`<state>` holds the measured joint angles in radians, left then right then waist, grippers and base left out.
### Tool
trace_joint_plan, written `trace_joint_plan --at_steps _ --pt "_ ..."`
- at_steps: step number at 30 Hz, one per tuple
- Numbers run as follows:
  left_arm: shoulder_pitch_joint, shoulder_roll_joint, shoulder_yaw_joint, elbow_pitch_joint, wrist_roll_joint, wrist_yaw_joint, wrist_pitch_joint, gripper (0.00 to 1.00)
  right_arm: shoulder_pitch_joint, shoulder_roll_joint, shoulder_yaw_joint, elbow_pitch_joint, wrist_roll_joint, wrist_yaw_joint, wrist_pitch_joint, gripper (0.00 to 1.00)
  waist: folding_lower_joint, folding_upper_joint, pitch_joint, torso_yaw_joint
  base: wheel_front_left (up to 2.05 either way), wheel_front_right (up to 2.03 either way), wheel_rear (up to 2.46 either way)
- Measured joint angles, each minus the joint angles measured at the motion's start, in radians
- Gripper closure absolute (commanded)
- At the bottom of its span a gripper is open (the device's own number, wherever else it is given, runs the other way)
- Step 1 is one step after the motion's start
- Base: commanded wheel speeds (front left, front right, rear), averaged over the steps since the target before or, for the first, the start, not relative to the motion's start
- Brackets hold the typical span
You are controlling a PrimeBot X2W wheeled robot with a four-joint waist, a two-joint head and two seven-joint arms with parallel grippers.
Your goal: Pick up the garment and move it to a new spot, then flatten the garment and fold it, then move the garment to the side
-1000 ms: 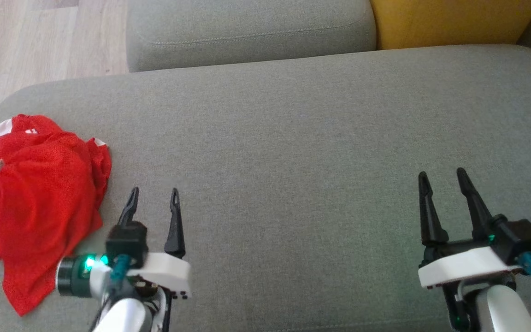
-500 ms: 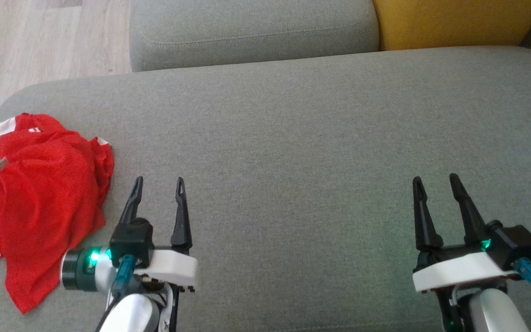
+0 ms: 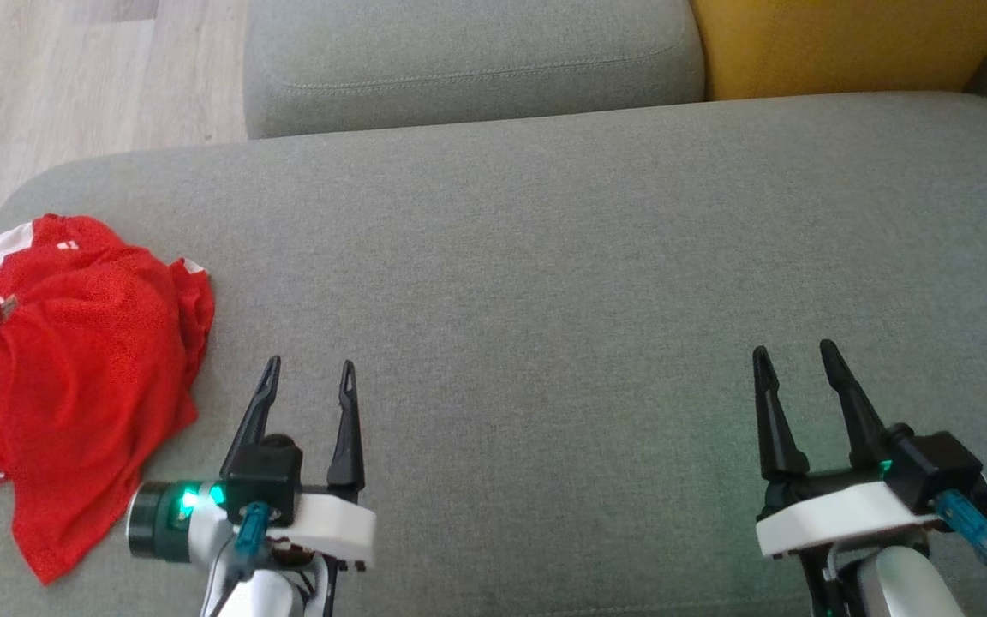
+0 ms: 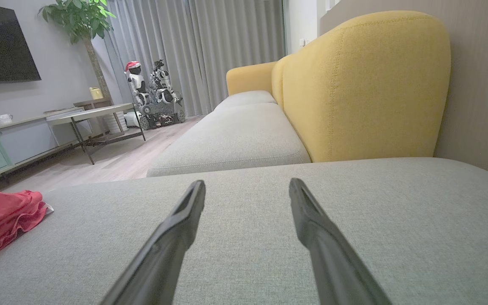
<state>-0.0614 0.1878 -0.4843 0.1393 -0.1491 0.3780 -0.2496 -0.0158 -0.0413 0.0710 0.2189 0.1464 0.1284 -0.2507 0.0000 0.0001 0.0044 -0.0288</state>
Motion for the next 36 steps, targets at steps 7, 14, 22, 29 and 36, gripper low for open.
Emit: trace_joint_plan --at_steps 7,14,22,29,36 --pt "0.001 -0.029 0.045 0.008 0.044 -0.034 0.0 0.0 0.0 0.0 0.008 0.006 -0.015 0.0 0.0 0.0 0.0 0.0 -0.004 -0.003 0.0 0.0 0.0" --pt "0.015 -0.048 0.072 0.01 0.068 -0.062 0.0 0.0 0.0 0.0 0.008 0.018 -0.016 0.0 0.0 0.0 0.0 0.0 -0.001 0.002 0.0 0.0 0.0" --pt "0.017 -0.063 0.099 0.014 0.088 -0.079 0.0 0.0 0.0 -0.001 0.017 0.023 -0.016 0.0 0.0 0.0 0.0 0.0 0.003 0.048 0.0 0.0 0.0" --pt "0.017 -0.063 0.143 0.014 0.095 -0.078 0.0 0.0 0.0 -0.001 0.047 0.023 -0.016 0.0 0.0 0.0 0.0 0.0 0.007 0.133 0.0 0.0 0.0" --pt "0.018 -0.061 0.178 0.012 0.103 -0.076 0.0 0.0 -0.009 -0.001 0.082 0.024 -0.016 0.0 0.0 0.0 0.0 0.0 0.009 0.241 0.0 0.0 0.0"
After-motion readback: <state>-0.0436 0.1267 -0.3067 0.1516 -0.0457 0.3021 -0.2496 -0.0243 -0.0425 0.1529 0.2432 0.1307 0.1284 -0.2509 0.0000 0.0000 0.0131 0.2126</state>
